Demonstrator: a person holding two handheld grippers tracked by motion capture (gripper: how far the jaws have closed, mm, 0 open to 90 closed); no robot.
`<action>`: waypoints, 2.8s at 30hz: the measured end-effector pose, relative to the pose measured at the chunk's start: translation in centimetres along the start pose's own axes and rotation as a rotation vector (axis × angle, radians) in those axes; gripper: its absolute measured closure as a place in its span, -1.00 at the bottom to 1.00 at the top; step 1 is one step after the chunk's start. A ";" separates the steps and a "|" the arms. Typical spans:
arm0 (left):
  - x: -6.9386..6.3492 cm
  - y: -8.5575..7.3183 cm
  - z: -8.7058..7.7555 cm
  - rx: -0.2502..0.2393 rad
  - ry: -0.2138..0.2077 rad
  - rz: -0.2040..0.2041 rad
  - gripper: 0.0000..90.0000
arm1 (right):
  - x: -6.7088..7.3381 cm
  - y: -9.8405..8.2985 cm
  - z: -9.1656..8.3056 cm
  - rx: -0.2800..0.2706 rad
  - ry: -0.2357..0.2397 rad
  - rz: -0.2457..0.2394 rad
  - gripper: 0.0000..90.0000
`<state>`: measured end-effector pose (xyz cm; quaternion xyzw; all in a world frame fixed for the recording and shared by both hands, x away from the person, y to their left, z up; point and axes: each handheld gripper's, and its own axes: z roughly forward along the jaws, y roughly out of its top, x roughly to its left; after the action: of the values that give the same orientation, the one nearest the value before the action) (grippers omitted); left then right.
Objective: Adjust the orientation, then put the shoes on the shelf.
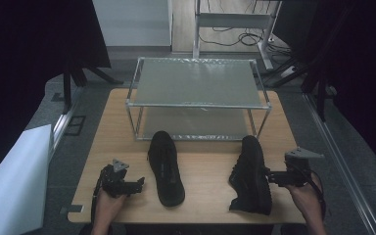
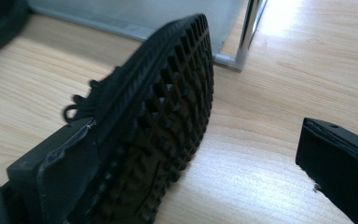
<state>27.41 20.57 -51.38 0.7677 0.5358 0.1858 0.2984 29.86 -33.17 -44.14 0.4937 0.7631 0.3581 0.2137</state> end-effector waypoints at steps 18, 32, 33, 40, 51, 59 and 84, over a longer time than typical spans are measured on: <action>-0.2 0.0 0.3 0.020 -0.012 0.008 -1.00 | -3.7 -1.8 -2.4 0.012 -0.116 0.103 -0.96; -0.2 0.2 0.4 0.021 -0.031 -0.008 -1.00 | -7.8 -5.8 -1.3 0.064 -0.163 0.221 -0.73; -0.2 0.1 0.4 0.020 -0.032 -0.011 -1.00 | -8.2 -6.2 -1.1 0.065 -0.150 0.244 -0.74; -0.2 0.3 0.1 0.008 -0.041 -0.037 -1.00 | -8.8 -6.5 -1.4 0.004 -0.098 0.274 -0.80; -0.7 0.8 -0.8 -0.033 -0.033 -0.044 -0.99 | -7.7 -5.7 -3.1 -0.054 -0.052 0.217 -0.99; -1.7 2.0 -2.0 -0.086 -0.050 -0.048 -0.98 | -6.5 -5.2 -3.3 -0.059 0.015 0.186 -1.00; -6.2 6.0 -1.3 -0.081 -0.109 -0.023 -0.98 | -5.2 -4.0 -0.9 0.022 0.061 0.152 -0.96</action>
<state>28.69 13.60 -46.28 0.7577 0.5196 0.1620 0.3600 29.06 -39.19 -46.71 0.5413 0.7336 0.3797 0.1571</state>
